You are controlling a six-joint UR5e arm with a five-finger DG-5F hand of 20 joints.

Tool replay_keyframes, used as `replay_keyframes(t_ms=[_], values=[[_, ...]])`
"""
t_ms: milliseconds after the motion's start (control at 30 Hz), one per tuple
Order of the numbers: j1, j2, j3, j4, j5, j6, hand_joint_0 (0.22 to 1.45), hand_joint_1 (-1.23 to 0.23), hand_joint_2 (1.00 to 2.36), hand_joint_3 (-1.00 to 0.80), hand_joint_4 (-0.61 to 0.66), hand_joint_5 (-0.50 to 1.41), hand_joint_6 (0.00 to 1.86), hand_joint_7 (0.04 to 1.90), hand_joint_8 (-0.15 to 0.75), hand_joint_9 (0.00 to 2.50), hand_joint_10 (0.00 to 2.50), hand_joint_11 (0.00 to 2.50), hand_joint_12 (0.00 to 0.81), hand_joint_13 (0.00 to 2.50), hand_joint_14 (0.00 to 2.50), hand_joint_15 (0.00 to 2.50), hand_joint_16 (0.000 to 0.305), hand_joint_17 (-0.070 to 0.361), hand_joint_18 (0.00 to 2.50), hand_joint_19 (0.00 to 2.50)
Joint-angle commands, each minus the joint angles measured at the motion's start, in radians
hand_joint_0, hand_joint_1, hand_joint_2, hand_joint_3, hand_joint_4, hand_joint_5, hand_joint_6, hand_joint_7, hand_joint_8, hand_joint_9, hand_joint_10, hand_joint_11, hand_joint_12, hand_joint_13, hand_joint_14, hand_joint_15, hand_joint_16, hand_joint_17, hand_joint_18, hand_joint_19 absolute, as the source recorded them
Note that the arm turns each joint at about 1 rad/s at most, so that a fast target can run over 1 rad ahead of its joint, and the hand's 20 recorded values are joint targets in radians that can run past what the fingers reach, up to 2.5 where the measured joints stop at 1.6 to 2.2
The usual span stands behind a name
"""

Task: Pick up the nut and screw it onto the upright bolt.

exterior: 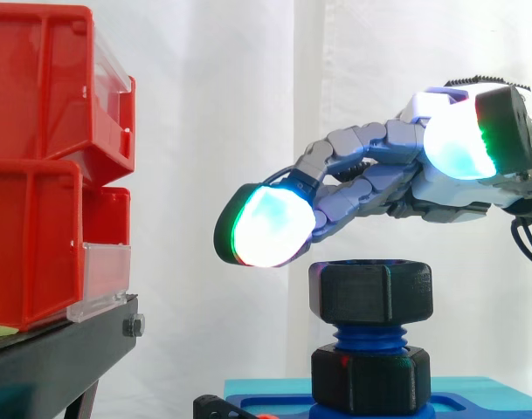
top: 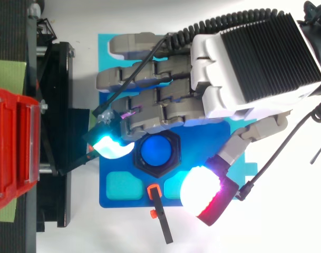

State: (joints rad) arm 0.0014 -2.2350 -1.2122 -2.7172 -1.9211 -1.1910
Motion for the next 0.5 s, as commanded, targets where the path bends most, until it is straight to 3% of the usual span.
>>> replay_keyframes(t_ms=[0, 467], values=[[0.0, 0.0, -0.003, 0.014, 0.001, 0.005, 0.47, -0.16, 1.0, -0.5, 0.16, -0.12, 0.5, 0.6, 0.205, 0.54, 0.0, 0.0, 0.303, 0.27, 0.0, 0.0, 0.035, 0.078, 0.0, 0.0], [0.0, 0.0, -0.003, 0.004, 0.001, -0.001, 0.48, -0.18, 1.0, -0.5, 0.21, -0.1, 0.5, 0.69, 0.229, 0.61, 0.0, 0.0, 0.313, 0.38, 0.0, 0.0, 0.034, 0.076, 0.06, 0.0]])
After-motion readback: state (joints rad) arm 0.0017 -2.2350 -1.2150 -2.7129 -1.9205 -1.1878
